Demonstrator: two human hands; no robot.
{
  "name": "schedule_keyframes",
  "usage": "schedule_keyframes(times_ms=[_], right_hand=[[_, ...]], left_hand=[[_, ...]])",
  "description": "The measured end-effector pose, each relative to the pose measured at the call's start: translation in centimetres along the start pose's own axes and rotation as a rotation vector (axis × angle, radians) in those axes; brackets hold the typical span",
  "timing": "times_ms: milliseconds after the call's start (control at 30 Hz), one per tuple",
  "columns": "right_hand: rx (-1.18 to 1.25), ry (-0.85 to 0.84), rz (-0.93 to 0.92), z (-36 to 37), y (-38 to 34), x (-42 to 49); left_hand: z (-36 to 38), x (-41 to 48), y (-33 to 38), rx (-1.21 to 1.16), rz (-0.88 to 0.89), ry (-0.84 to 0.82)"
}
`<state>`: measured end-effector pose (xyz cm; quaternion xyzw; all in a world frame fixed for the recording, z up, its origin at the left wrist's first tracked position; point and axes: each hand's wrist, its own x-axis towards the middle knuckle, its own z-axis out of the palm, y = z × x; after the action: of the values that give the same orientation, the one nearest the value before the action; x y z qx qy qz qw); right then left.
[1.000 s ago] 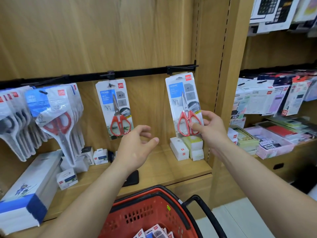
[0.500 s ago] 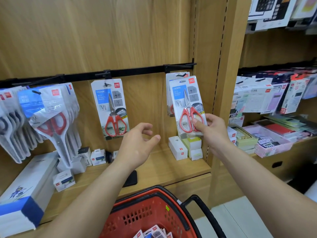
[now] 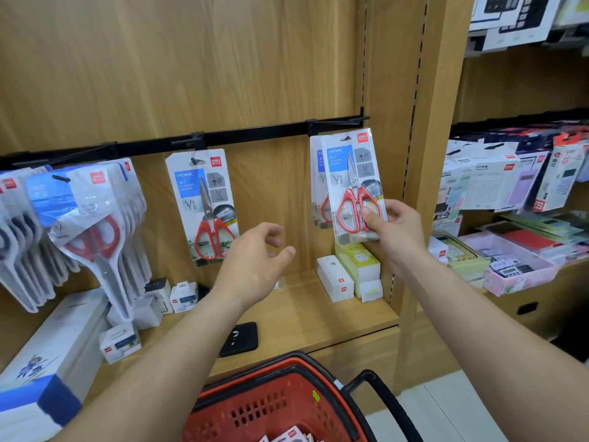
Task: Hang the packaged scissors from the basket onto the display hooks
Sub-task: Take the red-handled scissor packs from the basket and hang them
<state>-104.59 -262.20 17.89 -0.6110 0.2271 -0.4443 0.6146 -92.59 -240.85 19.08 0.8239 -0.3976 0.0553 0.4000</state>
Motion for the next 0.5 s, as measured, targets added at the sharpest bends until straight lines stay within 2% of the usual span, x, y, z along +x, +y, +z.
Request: schedule_keyframes(times_ms=[167, 300, 500], right_hand=[[0.059, 0.061, -0.015, 0.2, 1.1, -0.2], [-0.011, 0.071, -0.055, 1.3, 1.5, 1.6], [-0.359, 0.066, -0.073, 4.3, 2.0, 3.3]], left_hand=[[-0.1, 0.2, -0.7, 0.026, 0.003, -0.007], [-0.2, 0.2, -1.3, 0.032, 0.003, -0.002], [-0.5, -0.6, -2.3, 0.057, -0.003, -0.011]])
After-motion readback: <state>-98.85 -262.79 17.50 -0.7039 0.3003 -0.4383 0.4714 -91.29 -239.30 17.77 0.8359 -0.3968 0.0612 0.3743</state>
